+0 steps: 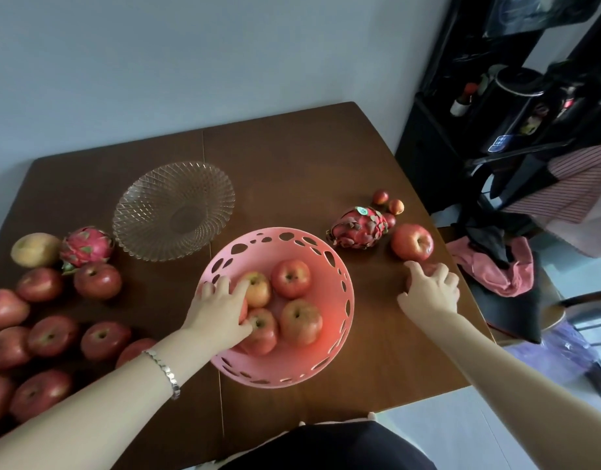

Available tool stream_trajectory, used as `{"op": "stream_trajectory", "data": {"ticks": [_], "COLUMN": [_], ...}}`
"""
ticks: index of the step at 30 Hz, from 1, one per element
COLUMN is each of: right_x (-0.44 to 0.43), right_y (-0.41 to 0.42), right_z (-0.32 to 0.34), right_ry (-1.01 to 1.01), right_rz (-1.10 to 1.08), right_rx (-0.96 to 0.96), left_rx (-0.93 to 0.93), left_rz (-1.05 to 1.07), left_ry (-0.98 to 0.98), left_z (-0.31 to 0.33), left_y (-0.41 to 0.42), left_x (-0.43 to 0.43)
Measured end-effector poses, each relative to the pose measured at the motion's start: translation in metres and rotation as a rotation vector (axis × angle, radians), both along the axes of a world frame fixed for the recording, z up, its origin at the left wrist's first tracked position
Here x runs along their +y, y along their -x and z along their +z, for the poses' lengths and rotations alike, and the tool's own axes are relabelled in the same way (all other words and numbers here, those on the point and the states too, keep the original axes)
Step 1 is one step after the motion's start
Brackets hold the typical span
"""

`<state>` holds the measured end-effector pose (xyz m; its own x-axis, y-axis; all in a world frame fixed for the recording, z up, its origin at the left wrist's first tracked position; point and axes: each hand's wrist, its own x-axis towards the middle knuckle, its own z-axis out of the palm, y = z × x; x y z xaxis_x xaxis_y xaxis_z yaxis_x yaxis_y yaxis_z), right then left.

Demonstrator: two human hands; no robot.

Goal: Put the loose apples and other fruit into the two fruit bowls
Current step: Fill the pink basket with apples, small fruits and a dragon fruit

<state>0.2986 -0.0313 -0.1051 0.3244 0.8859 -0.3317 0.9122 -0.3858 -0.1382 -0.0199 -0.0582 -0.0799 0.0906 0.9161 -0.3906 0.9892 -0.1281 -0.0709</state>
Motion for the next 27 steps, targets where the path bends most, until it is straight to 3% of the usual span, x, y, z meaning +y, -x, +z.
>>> {"op": "stream_trajectory", "data": {"ticks": [3, 9, 12, 16, 19, 22, 27], "right_x": [0.009, 0.013, 0.009, -0.005, -0.024, -0.043, -0.057], "right_y": [0.007, -0.005, 0.002, 0.052, 0.096, 0.128, 0.149], "right_z": [-0.015, -0.009, 0.015, 0.055, 0.065, 0.049, 0.022], "right_ry": [0.076, 0.021, -0.162, -0.429, -0.219, 0.004, 0.131], "right_rz": [0.029, 0.013, 0.040, 0.201, 0.433, 0.667, 0.831], "right_rx": [-0.029, 0.019, 0.138, 0.476, 0.587, 0.477, 0.282], "left_rx": [-0.015, -0.052, -0.017, -0.070, -0.083, -0.157, -0.181], "left_rz": [0.072, -0.063, -0.177, -0.054, 0.028, 0.036, 0.020], "left_ry": [-0.066, -0.170, -0.304, -0.201, -0.177, -0.180, -0.199], "left_z": [0.006, 0.004, 0.004, 0.000, -0.002, -0.002, -0.005], "left_y": [0.012, 0.015, 0.012, 0.010, 0.010, 0.014, 0.015], "left_x": [-0.003, -0.017, -0.014, -0.009, -0.007, -0.008, -0.016]}}
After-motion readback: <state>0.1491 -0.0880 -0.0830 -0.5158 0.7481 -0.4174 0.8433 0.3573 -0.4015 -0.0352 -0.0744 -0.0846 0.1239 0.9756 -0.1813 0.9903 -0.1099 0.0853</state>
